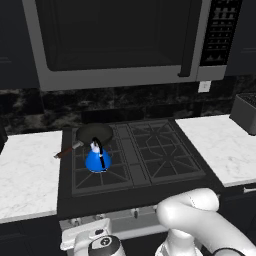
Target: Pick the kettle from the counter and place it on a stove burner. Then turn the burner on.
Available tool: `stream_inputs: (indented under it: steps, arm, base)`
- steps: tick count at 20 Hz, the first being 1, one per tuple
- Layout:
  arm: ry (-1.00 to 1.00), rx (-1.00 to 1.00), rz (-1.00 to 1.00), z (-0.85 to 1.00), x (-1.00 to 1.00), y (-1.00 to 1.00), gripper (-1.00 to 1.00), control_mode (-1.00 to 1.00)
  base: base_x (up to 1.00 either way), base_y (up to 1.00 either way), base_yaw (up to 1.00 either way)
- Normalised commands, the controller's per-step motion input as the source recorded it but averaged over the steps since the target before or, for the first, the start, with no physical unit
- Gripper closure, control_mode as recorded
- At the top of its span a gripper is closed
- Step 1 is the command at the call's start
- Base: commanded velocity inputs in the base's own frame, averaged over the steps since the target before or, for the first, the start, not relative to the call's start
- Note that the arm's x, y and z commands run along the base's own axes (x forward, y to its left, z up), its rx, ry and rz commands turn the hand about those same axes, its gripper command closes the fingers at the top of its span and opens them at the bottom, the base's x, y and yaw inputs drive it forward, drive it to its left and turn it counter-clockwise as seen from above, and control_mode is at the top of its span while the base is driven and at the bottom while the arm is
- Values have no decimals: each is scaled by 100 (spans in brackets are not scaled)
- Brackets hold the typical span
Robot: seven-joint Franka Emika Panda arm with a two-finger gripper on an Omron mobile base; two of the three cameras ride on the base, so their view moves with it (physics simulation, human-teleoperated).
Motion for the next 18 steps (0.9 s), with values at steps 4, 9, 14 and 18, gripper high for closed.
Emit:
stream_inputs:
  steps: [4, 9, 14, 18]
  arm:
    - [-6, 0, 0, -14, 0, 8, -100, -100]
    - [-5, -2, 0, -5, 8, 7, -100, -100]
    - [-5, -4, 0, -9, 26, 7, -100, -100]
    - [-4, -2, 0, -9, 7, 11, -100, -100]
  base:
    - [0, 0, 0]
    - [0, 0, 0]
    - [0, 0, 0]
    - [0, 0, 0]
